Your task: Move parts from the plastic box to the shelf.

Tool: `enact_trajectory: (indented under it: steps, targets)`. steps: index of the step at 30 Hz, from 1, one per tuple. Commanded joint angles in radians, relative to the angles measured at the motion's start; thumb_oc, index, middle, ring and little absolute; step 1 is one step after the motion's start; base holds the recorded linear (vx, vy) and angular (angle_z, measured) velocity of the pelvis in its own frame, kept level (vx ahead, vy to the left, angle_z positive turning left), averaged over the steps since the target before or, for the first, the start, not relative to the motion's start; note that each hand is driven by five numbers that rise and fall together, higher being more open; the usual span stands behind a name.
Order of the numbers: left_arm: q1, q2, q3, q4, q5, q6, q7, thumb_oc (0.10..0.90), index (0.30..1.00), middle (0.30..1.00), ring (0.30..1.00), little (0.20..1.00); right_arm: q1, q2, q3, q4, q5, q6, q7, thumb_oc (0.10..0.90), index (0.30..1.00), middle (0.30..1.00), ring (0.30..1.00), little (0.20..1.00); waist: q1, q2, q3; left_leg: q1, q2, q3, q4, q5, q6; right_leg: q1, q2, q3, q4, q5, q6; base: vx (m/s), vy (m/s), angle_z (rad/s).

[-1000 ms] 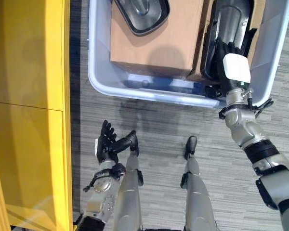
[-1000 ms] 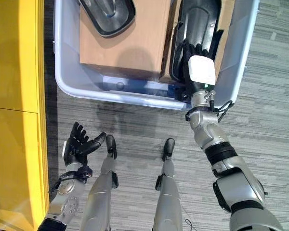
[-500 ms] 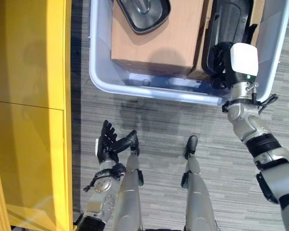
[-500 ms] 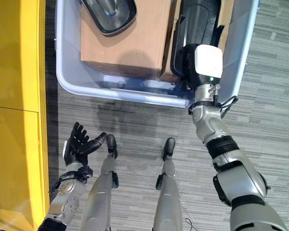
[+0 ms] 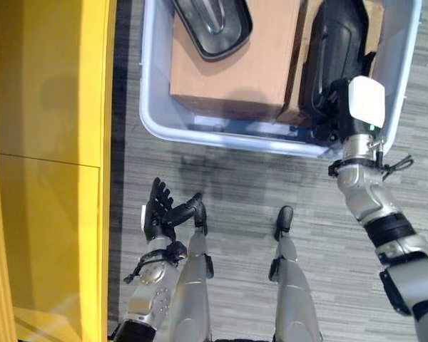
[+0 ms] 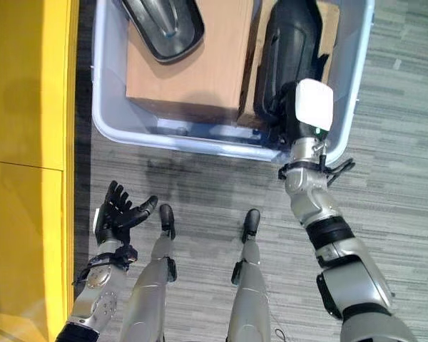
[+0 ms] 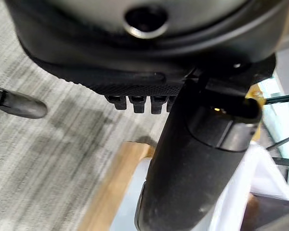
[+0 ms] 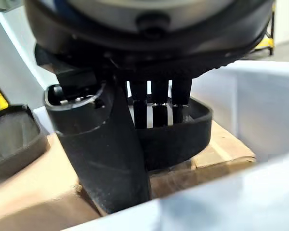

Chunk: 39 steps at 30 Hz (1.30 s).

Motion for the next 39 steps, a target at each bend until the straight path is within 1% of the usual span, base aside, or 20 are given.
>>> enact_trajectory:
  steps: [1, 4, 5, 8, 10, 16, 17, 18, 19, 20, 24, 25, 26, 28, 29, 31, 32, 35, 39]
  targets:
    - [0.000, 0.034, 0.028, -0.055, 0.048, -0.042, -0.013, 0.900, 1.000, 1.000, 1.000, 1.000, 0.051, -0.014, -0.013, -0.058, 0.052, -0.029, 0.014, 0.400, 0.300, 0.300, 0.300, 0.300, -0.010, -0.008, -0.007, 0.143, 0.018, -0.044, -0.010, -0.121, -0.022, 0.048, 0.000, -0.030, 0.064, -0.059, -0.016, 0.00, 0.000, 0.00]
    - [0.009, 0.035, 0.033, -0.057, 0.048, -0.038, -0.018, 0.900, 1.000, 1.000, 1.000, 1.000, 0.080, -0.015, -0.038, -0.101, 0.057, -0.036, 0.010, 0.400, 0.300, 0.300, 0.300, 0.300, -0.011, -0.012, -0.007, 0.173, 0.017, -0.043, -0.010, -0.125, -0.022, 0.078, -0.001, -0.032, 0.062, -0.061, -0.015, -0.01, 0.000, 0.04]
    - [0.021, 0.040, 0.042, -0.064, 0.051, -0.031, -0.022, 0.900, 1.000, 1.000, 1.000, 1.000, 0.109, -0.017, -0.065, -0.147, 0.057, -0.042, 0.008, 0.400, 0.300, 0.300, 0.300, 0.300, -0.012, -0.015, -0.007, 0.209, 0.016, -0.046, -0.010, -0.129, -0.022, 0.117, -0.003, -0.032, 0.058, -0.065, -0.014, 0.00, 0.000, 0.00]
    - [0.030, 0.045, 0.049, -0.061, 0.055, -0.024, -0.032, 0.900, 1.000, 1.000, 1.000, 1.000, 0.137, -0.024, -0.084, -0.197, 0.053, -0.052, 0.011, 0.400, 0.300, 0.300, 0.300, 0.300, -0.012, -0.022, -0.034, 0.239, 0.018, -0.047, -0.010, -0.134, -0.021, 0.150, -0.002, -0.037, 0.054, -0.068, -0.013, 0.00, 0.000, 0.00]
    - [0.037, 0.050, 0.060, -0.060, 0.058, -0.024, -0.037, 0.900, 1.000, 1.000, 1.000, 1.000, 0.149, -0.044, -0.103, -0.243, 0.047, -0.062, 0.012, 0.400, 0.300, 0.300, 0.300, 0.300, -0.014, -0.025, -0.063, 0.264, 0.018, -0.047, -0.010, -0.140, -0.019, 0.175, -0.003, -0.040, 0.053, -0.072, -0.012, 0.00, 0.000, 0.00]
    - [0.070, 0.065, 0.083, -0.061, 0.072, -0.018, -0.062, 0.900, 1.000, 1.000, 1.000, 1.000, 0.171, -0.071, -0.147, -0.360, 0.038, -0.098, 0.010, 0.400, 0.300, 0.300, 0.300, 0.300, -0.011, -0.037, -0.139, 0.328, 0.018, -0.042, -0.010, -0.161, -0.014, 0.244, -0.004, -0.044, 0.025, -0.070, -0.006, 0.01, 0.006, 0.00]
    - [0.077, 0.069, 0.088, -0.057, 0.074, -0.018, -0.066, 0.900, 1.000, 1.000, 1.000, 1.000, 0.175, -0.073, -0.149, -0.375, 0.036, -0.105, 0.012, 0.400, 0.300, 0.300, 0.300, 0.300, -0.009, -0.039, -0.154, 0.337, 0.018, -0.041, -0.010, -0.165, -0.012, 0.255, -0.002, -0.043, 0.017, -0.068, -0.005, 0.00, 0.000, 0.00]
    - [0.079, 0.070, 0.088, -0.057, 0.074, -0.018, -0.067, 0.900, 1.000, 1.000, 1.000, 1.000, 0.177, -0.072, -0.150, -0.377, 0.035, -0.104, 0.013, 0.400, 0.300, 0.300, 0.300, 0.300, -0.008, -0.039, -0.154, 0.338, 0.018, -0.040, -0.010, -0.166, -0.012, 0.258, -0.001, -0.042, 0.014, -0.067, -0.005, 0.00, 0.000, 0.00]
    - [0.084, 0.071, 0.093, -0.055, 0.079, -0.016, -0.071, 0.900, 1.000, 1.000, 1.000, 1.000, 0.182, -0.072, -0.157, -0.403, 0.034, -0.114, 0.016, 0.400, 0.300, 0.300, 0.300, 0.300, -0.008, -0.042, -0.171, 0.348, 0.019, -0.036, -0.010, -0.170, -0.012, 0.268, -0.001, -0.043, 0.006, -0.064, -0.003, 0.00, 0.000, 0.00]
    - [0.102, 0.075, 0.107, -0.046, 0.081, -0.011, -0.079, 0.900, 1.000, 1.000, 1.000, 1.000, 0.199, -0.071, -0.165, -0.442, 0.028, -0.128, 0.027, 0.400, 0.300, 0.300, 0.300, 0.300, -0.008, -0.049, -0.205, 0.364, 0.019, -0.031, -0.010, -0.177, -0.010, 0.285, -0.001, -0.042, -0.005, -0.059, -0.001, 0.00, 0.000, 0.00]
    - [0.135, 0.069, 0.128, -0.038, 0.094, 0.002, -0.092, 0.900, 1.000, 1.000, 1.000, 1.000, 0.239, -0.063, -0.198, -0.527, 0.014, -0.153, 0.038, 0.400, 0.300, 0.300, 0.300, 0.300, -0.010, -0.055, -0.267, 0.390, 0.020, -0.027, -0.010, -0.189, -0.007, 0.316, -0.003, -0.045, -0.009, -0.063, 0.004, 0.02, 0.004, -0.01]
    - [0.141, 0.068, 0.132, -0.034, 0.097, 0.005, -0.094, 0.900, 1.000, 1.000, 1.000, 1.000, 0.252, -0.062, -0.205, -0.535, 0.015, -0.161, 0.039, 0.400, 0.300, 0.300, 0.300, 0.300, -0.011, -0.055, -0.279, 0.397, 0.021, -0.027, -0.010, -0.191, -0.006, 0.321, -0.004, -0.046, -0.001, -0.069, 0.005, 0.00, 0.000, 0.00]
    - [0.142, 0.068, 0.131, -0.034, 0.097, 0.005, -0.094, 0.900, 1.000, 1.000, 1.000, 1.000, 0.252, -0.062, -0.205, -0.536, 0.015, -0.161, 0.039, 0.400, 0.300, 0.300, 0.300, 0.300, -0.011, -0.056, -0.279, 0.397, 0.021, -0.027, -0.010, -0.191, -0.006, 0.321, -0.004, -0.046, -0.001, -0.070, 0.005, 0.05, -0.002, 0.01]
    - [0.169, 0.057, 0.145, -0.018, 0.113, 0.018, -0.113, 0.900, 1.000, 1.000, 1.000, 1.000, 0.317, -0.052, -0.244, -0.613, 0.013, -0.183, 0.062, 0.400, 0.300, 0.300, 0.300, 0.300, -0.014, -0.055, -0.320, 0.441, 0.029, -0.034, -0.010, -0.202, 0.004, 0.347, -0.003, -0.049, 0.072, -0.121, 0.004, 0.09, -0.005, 0.05]
    - [0.170, 0.057, 0.144, -0.019, 0.114, 0.018, -0.113, 0.900, 1.000, 1.000, 1.000, 1.000, 0.320, -0.052, -0.245, -0.615, 0.012, -0.183, 0.063, 0.400, 0.300, 0.300, 0.300, 0.300, -0.014, -0.055, -0.319, 0.443, 0.029, -0.035, -0.010, -0.203, 0.003, 0.347, -0.004, -0.049, 0.076, -0.125, 0.004, 0.07, -0.013, 0.14]
    - [0.182, 0.057, 0.151, -0.018, 0.121, 0.023, -0.121, 0.900, 1.000, 1.000, 1.000, 1.000, 0.346, -0.046, -0.255, -0.640, 0.012, -0.195, 0.073, 0.400, 0.300, 0.300, 0.300, 0.300, -0.013, -0.055, -0.335, 0.464, 0.034, -0.040, -0.010, -0.208, 0.007, 0.357, -0.001, -0.049, 0.108, -0.150, 0.001, 0.05, -0.034, 0.13]
    - [0.190, 0.055, 0.159, -0.015, 0.127, 0.027, -0.124, 0.900, 1.000, 1.000, 1.000, 1.000, 0.363, -0.044, -0.260, -0.657, 0.015, -0.204, 0.086, 0.400, 0.300, 0.300, 0.300, 0.300, -0.011, -0.054, -0.348, 0.485, 0.041, -0.048, -0.010, -0.210, 0.010, 0.367, 0.008, -0.047, 0.142, -0.184, -0.007, 0.04, -0.043, 0.10]
    - [0.202, 0.048, 0.168, -0.014, 0.130, 0.030, -0.124, 0.900, 1.000, 1.000, 1.000, 1.000, 0.370, -0.044, -0.255, -0.670, 0.019, -0.213, 0.095, 0.400, 0.300, 0.300, 0.300, 0.300, -0.008, -0.053, -0.362, 0.510, 0.049, -0.051, -0.010, -0.211, 0.010, 0.382, 0.017, -0.043, 0.162, -0.208, -0.015, 0.04, -0.063, 0.11]
    - [0.230, 0.028, 0.187, -0.003, 0.126, 0.032, -0.119, 0.900, 1.000, 1.000, 1.000, 1.000, 0.361, -0.047, -0.241, -0.687, 0.024, -0.227, 0.105, 0.400, 0.300, 0.300, 0.300, 0.300, 0.009, -0.052, -0.382, 0.521, 0.074, -0.060, 0.013, -0.203, -0.002, 0.411, 0.043, -0.051, 0.170, -0.241, -0.035, 0.01, -0.115, 0.02]
